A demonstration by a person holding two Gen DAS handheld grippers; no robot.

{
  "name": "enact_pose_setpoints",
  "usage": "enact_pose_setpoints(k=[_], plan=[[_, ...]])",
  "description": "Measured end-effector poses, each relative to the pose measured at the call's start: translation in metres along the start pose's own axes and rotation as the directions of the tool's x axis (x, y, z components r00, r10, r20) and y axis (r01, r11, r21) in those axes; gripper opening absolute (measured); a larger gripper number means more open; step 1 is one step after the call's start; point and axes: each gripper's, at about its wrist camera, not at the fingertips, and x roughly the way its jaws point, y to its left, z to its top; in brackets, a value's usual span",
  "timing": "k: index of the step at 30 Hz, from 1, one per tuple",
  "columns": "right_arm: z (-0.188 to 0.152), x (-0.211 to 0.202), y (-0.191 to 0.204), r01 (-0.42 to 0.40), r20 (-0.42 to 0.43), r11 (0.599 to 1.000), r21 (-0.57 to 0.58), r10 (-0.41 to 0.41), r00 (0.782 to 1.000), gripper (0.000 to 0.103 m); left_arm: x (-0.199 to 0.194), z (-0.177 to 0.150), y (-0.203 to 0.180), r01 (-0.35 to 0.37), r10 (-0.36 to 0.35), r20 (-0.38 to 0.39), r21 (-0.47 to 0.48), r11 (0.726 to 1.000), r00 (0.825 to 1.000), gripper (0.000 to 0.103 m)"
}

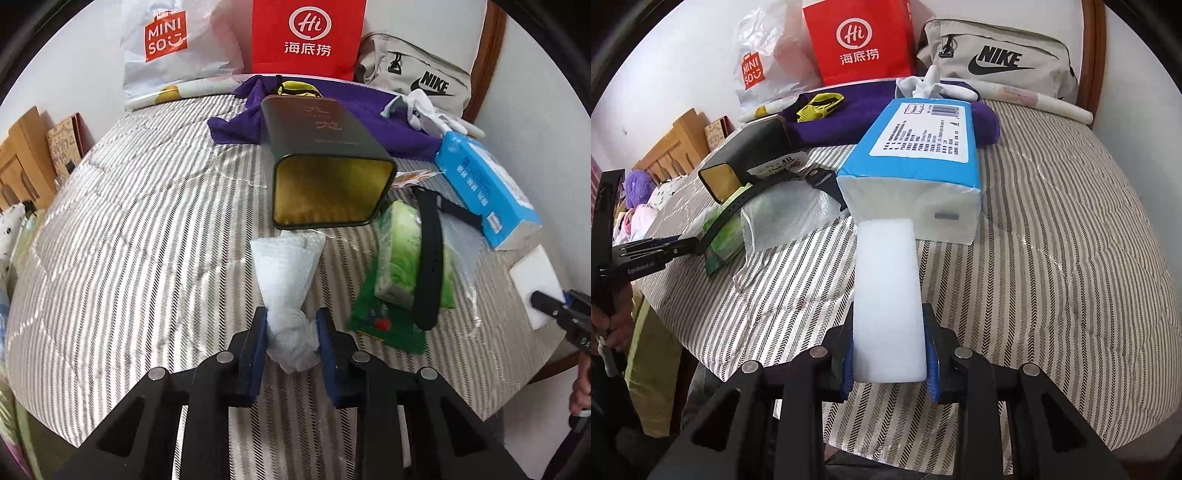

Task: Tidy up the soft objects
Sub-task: 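Carry the tissue with the left tool while the right tool carries the sponge onto the towel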

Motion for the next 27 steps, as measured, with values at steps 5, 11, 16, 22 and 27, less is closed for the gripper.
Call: enact_pose_setpoints(k=[5, 11, 16, 22, 27], plan=[[0.0, -0.004, 0.0, -0.001, 0.001, 1.0, 0.008, 0.001, 1.0, 0.03, -0.01, -0.004, -0.005, 0.024, -0.024, 0.013, 0.005, 1.0, 1.0, 0.024], [0.005, -0.02, 0.002, -0.016, 0.044, 1.0, 0.01, 0.015, 0.999, 0.03, -0.029, 0.0, -0.005, 0.044, -0.043, 0.043, -0.004, 0.999, 0.998, 0.024], [0.015, -0.038, 0.008, -0.025, 0.083, 1.0, -0.015, 0.026, 0.996, 0.03, -0.043, 0.01, -0.002, 0.065, -0.064, 0.072, -0.013, 0.998, 0.995, 0.024], [0.034, -0.053, 0.006, -0.047, 0.124, 0.999, -0.016, 0.048, 0.991, 0.03, -0.06, 0.026, -0.002, 0.091, -0.089, 0.107, -0.014, 0.996, 0.99, 0.024], [0.052, -0.06, 0.005, -0.056, 0.146, 0.998, -0.028, 0.059, 0.987, 0.03, -0.066, 0.044, -0.004, 0.096, -0.094, 0.118, -0.011, 0.995, 0.989, 0.024]])
